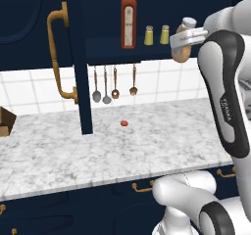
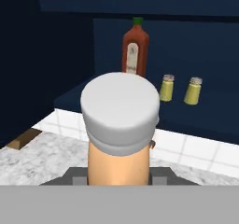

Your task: Put the shaker and condiment bottle from the counter next to their counterparts in the cabinet.

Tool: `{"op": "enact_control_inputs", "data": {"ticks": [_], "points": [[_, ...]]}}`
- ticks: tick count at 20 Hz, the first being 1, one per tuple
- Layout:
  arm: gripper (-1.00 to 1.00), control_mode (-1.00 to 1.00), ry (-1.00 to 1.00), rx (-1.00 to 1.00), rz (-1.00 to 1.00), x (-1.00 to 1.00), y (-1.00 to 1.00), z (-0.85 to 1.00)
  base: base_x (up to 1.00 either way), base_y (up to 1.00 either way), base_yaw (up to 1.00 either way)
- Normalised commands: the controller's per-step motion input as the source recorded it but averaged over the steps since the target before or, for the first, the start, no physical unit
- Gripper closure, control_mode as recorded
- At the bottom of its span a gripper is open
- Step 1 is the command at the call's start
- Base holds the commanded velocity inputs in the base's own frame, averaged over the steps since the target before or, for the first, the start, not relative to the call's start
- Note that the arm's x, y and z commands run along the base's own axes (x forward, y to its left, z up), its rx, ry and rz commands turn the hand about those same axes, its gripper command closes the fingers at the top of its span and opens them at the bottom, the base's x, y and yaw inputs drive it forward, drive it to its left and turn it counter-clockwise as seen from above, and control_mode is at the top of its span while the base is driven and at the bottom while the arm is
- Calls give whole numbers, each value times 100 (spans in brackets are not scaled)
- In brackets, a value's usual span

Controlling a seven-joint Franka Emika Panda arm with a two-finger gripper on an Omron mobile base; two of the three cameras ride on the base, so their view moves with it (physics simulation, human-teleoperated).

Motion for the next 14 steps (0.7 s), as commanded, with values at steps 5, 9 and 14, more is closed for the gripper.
{"op": "enact_control_inputs", "data": {"ticks": [5,9,14], "points": [[100,-100,0,-8,16,21,52,0,0,0,0],[100,-100,1,-3,14,7,23,-6,0,0,0],[100,-100,0,0,6,27,11,0,0,0,0]]}}
